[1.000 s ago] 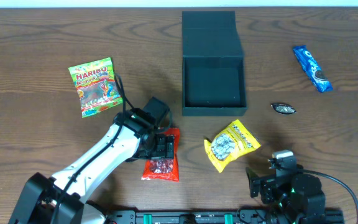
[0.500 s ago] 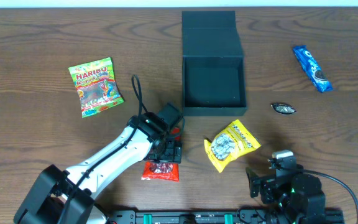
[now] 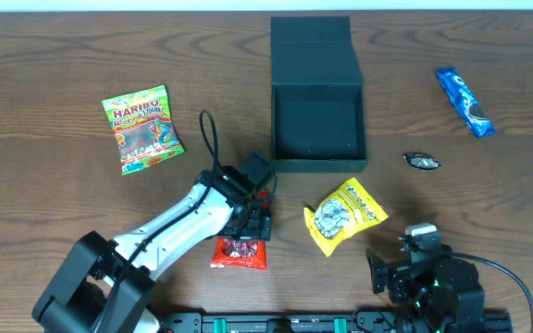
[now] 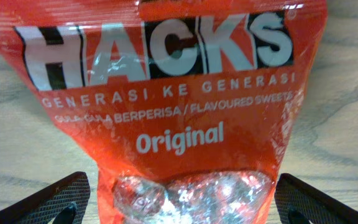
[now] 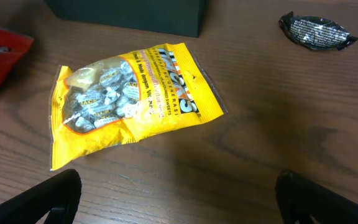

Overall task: Pack container
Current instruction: 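Reach the left gripper to the red HACKS bag and grasp it, then lift the red bag with the left gripper and carry it over the box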

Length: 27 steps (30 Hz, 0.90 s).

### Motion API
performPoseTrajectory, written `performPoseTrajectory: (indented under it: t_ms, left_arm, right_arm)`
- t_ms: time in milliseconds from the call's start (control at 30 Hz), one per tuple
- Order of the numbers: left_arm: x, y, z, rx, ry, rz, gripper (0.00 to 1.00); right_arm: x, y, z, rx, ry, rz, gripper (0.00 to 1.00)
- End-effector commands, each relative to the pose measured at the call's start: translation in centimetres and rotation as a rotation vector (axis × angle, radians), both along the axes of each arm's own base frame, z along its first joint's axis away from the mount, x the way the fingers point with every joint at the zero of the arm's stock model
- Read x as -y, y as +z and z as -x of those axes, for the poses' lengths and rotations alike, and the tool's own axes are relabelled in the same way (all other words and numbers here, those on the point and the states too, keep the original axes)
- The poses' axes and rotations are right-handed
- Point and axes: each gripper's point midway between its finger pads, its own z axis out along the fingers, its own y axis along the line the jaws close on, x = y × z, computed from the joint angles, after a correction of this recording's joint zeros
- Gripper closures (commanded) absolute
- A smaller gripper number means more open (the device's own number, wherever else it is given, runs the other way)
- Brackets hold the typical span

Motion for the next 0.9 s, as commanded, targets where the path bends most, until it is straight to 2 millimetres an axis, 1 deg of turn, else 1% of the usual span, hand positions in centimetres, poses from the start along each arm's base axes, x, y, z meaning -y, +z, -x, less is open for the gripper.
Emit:
performPoseTrajectory:
  t_ms: [0,267,633,700,767,867]
  left_arm:
    - [0.59,0.52,-1.04,0.034,0.013,0.011,0.04]
    - [0.81,0.7,-1.23,0.038,0.012,0.018,0.04]
    - [0.79,0.03,-1.18,0.022,0.012,0.005,0.04]
    - [0.8,-0.08,-1.14,0.018,0.012,0.004,0.0]
    - [0.89,-0.1,-1.1,0.014,0.009,0.008,0.17]
    - [0.89,-0.1,-1.1,0.014,0.008,0.008,0.29]
  right_arm:
    - [0.16,-0.11,0.06,0.0,-0.002,0.01,0.01]
    - [0.16,-0.11,0.06,0.0,-0.002,0.01,0.01]
    - [0.17,-0.11,0.06,0.0,-0.002,0.01,0.01]
    - [0.17,-0.11,0.06,0.0,-0.002,0.01,0.01]
    - [0.16,-0.11,0.06,0.0,-0.002,0.01,0.01]
    - [0.17,-0.11,0.06,0.0,-0.002,0.01,0.01]
